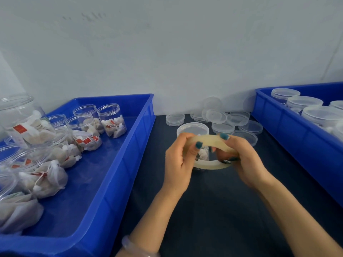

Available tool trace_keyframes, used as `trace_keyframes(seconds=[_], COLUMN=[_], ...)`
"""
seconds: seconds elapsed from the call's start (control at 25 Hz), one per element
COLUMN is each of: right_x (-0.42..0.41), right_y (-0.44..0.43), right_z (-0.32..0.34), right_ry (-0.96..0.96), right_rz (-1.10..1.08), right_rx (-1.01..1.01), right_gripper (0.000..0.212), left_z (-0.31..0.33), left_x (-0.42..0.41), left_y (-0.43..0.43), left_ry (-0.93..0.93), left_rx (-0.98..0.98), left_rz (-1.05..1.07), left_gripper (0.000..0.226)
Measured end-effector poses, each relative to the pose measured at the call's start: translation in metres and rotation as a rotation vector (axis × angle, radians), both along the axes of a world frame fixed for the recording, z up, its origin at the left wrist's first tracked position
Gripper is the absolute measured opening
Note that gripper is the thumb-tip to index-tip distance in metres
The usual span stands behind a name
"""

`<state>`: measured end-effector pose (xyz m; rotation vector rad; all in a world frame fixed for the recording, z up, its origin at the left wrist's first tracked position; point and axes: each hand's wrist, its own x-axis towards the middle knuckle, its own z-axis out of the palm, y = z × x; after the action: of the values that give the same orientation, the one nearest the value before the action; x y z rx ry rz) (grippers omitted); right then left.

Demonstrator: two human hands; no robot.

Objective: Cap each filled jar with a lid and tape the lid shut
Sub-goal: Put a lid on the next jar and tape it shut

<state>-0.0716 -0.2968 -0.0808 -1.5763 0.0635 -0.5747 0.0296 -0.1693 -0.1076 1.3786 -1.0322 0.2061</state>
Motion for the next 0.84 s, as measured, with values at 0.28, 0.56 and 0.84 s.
trace_keyframes(seconds=[0.28, 0.56, 0.84], right_x=[-0.002, 0.000, 0.003], right_y=[-0.004, -0.008, -0.006], right_z=[-0.001, -0.003, -0.009], right_ry=[0.149, 0.268, 0.285], right_rz=[0.284, 0.469, 0.383], right_rx=[0.238, 0.138, 0.102], right_gripper=[0.033, 0.032, 0.037], left_z=[-0.005, 0.001, -0.003], left_x=[0.008, 0.012, 0.020], left_y=[0.000, 0.008, 0.011], left_ry=[0.353, 0.146, 0.134], left_rx=[-0.071, 0.000, 0.036], left_rz=[-0.163, -0.213, -0.118], left_gripper=[0.027, 0.030, 0.038])
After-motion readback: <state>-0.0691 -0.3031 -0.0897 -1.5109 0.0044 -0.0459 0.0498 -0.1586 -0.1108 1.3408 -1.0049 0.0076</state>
